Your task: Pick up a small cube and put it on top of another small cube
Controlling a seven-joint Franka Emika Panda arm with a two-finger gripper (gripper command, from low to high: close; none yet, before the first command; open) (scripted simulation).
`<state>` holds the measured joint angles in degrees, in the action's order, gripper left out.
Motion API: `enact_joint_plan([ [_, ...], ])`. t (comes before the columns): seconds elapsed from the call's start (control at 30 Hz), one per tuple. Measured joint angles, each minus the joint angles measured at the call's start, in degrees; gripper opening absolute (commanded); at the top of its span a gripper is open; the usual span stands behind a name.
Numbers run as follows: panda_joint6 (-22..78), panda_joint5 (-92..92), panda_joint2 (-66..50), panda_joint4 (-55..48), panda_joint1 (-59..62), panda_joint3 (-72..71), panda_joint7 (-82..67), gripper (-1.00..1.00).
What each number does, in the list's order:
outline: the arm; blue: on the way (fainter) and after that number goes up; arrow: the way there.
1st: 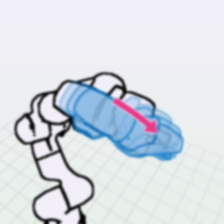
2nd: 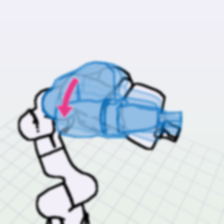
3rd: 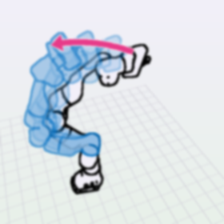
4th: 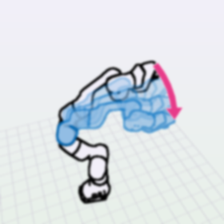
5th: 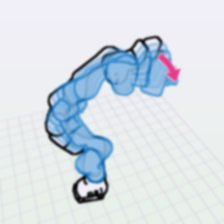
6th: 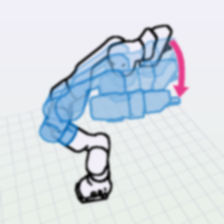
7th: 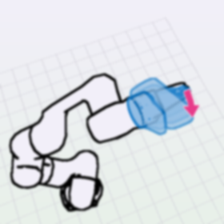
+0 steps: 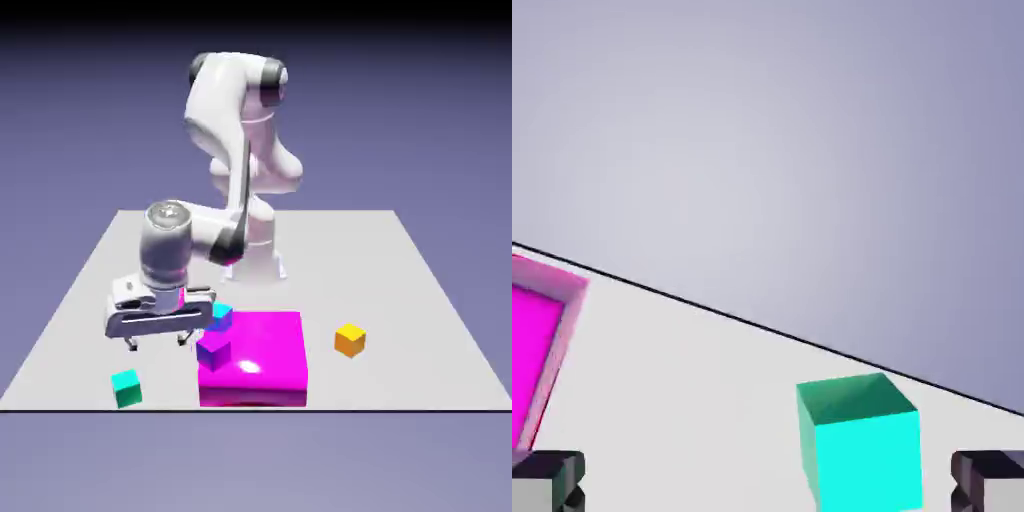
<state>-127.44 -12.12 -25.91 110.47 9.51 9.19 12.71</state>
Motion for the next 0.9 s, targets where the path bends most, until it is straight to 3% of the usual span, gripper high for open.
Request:
enact_joint_plan([
  [0.2,9.51,-2.48,-11.97,-10.32,2.08,1.88,-6.08,0.00],
  [0.33,2.05,-2.95,-17.12,-8.15,3.43,2.07,-5.34,0.00],
  [0.37,1.78,-2.97,-17.31,-8.07,3.48,2.08,-5.31,-1.00],
  [0.53,9.28,-2.34,-12.16,-10.25,2.13,1.88,-6.12,-1.00],
  [0.67,1.76,6.46,-10.55,-10.56,-5.99,5.28,-2.95,-1.00],
  [0.9,-1.45,11.43,-0.24,0.98,-20.53,-6.27,10.73,-1.00],
])
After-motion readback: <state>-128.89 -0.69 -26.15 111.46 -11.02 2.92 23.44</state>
